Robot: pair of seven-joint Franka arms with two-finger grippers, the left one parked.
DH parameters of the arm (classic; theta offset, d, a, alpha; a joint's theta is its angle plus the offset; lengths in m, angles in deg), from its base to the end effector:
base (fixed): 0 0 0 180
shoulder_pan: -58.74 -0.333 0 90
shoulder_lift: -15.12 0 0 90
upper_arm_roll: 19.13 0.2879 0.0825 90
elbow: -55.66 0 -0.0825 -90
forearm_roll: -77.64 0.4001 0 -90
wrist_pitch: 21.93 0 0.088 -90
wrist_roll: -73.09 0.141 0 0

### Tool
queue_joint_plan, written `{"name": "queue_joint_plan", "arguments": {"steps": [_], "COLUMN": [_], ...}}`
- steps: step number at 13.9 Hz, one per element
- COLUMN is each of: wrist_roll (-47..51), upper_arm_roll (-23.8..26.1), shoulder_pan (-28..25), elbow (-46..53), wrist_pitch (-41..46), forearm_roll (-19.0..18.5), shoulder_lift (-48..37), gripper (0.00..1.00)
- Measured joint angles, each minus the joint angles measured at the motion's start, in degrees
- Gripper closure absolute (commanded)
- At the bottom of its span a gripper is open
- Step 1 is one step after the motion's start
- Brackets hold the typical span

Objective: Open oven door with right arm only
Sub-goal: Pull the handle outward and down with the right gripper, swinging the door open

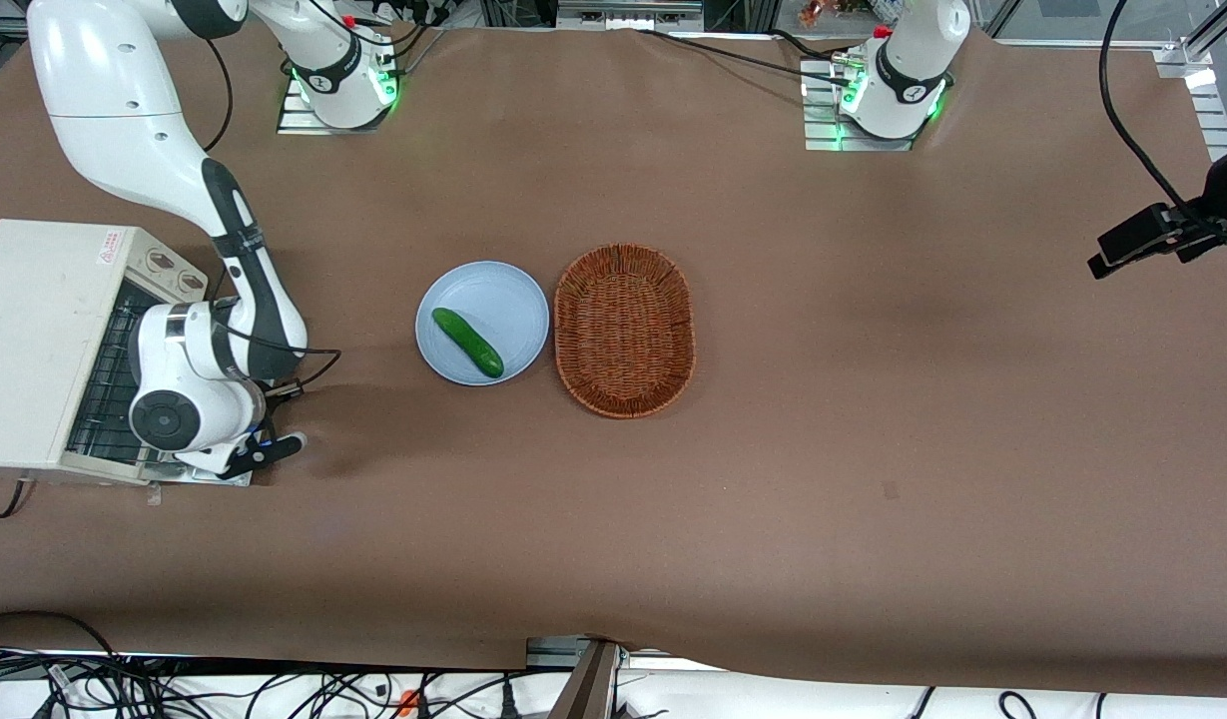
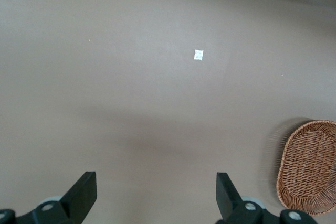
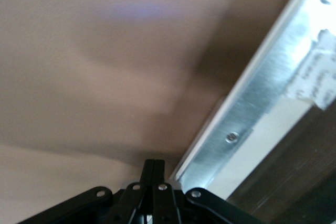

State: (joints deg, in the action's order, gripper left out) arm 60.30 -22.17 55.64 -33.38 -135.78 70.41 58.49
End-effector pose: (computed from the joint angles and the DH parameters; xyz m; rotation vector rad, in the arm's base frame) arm 0.6481 -0.0096 0.1166 2.9570 0.4511 -0.5094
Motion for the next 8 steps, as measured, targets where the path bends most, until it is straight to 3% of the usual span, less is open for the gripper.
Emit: {"name": "queue_joint_plan", "arguments": {"steps": [4,8], "wrist_roll": [7.79,12.95], "upper_arm_roll": [-1.31,-1.79], "shoulder_pan": [0.96,1.05], "elbow": [1.06,3.31], "wrist_pitch": [2.19,9.01], "forearm_roll": [6.71,8.42], "shoulder_lift": [0.01,-0.07], "gripper": [1.0,1.0]}}
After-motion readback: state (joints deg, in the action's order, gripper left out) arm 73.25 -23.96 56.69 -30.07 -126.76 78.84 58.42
